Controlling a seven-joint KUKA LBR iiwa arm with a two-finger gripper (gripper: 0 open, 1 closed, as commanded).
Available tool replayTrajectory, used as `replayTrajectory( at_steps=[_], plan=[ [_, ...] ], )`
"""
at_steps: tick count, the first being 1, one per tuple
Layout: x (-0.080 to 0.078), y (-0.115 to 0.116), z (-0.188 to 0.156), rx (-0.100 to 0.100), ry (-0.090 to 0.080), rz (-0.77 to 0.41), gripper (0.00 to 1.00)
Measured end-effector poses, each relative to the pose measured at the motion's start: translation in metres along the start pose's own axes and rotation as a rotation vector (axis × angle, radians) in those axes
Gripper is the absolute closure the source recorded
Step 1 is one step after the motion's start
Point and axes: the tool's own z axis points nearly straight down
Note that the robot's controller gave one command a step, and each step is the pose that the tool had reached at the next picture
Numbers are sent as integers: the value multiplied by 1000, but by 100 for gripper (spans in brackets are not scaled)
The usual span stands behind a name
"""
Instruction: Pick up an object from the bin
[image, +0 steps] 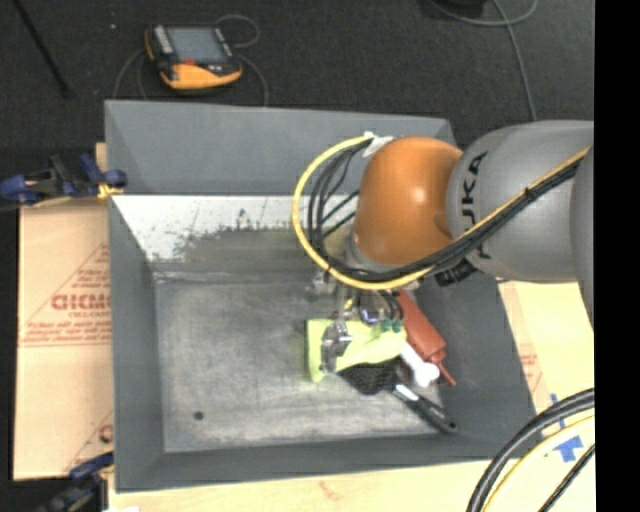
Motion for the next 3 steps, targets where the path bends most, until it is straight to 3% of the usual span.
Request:
replayTrajectory(
  at_steps=[1,2,3],
  plan=[
    [64,9,16,-4,3,-339,0],
    [-34,-59,83,-13,-2,-402,100],
    [-34,-59,83,-13,-2,-400,100]
  ],
)
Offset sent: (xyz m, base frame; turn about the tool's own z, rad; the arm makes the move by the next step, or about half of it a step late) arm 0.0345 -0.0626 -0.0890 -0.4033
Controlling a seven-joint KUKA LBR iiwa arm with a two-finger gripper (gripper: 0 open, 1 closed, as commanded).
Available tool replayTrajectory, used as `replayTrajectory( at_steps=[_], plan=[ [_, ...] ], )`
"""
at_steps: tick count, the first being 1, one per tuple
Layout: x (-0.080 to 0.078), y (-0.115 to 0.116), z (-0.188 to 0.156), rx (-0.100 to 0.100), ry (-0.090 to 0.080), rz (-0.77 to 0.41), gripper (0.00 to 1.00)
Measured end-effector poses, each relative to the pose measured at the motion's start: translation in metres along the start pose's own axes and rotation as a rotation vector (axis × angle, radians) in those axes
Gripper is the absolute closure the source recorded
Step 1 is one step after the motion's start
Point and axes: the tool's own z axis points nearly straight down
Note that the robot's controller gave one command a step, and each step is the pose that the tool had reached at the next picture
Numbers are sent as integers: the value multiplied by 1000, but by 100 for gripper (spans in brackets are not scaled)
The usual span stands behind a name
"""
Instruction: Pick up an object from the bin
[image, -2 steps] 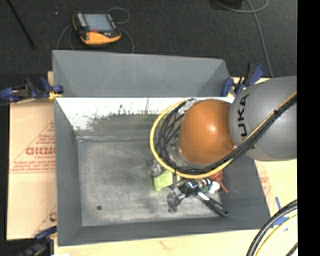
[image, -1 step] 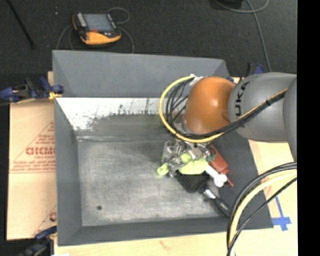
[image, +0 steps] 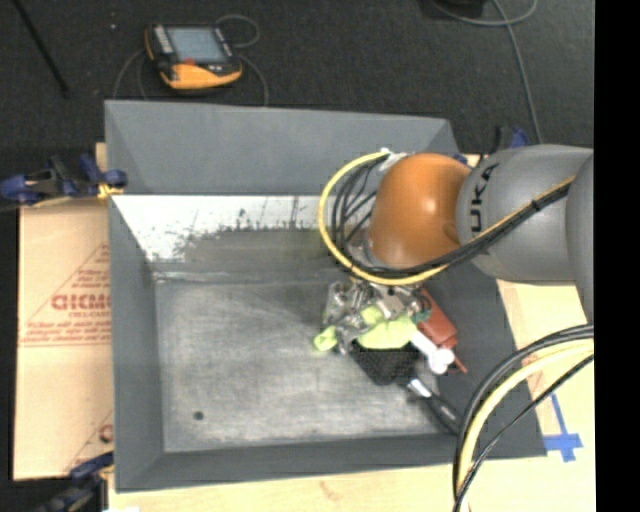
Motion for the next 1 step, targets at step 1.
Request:
replayTrajectory(
  at_steps=[1],
  plan=[
    [-44,-14,-130,9,3,11,100]
  ],
)
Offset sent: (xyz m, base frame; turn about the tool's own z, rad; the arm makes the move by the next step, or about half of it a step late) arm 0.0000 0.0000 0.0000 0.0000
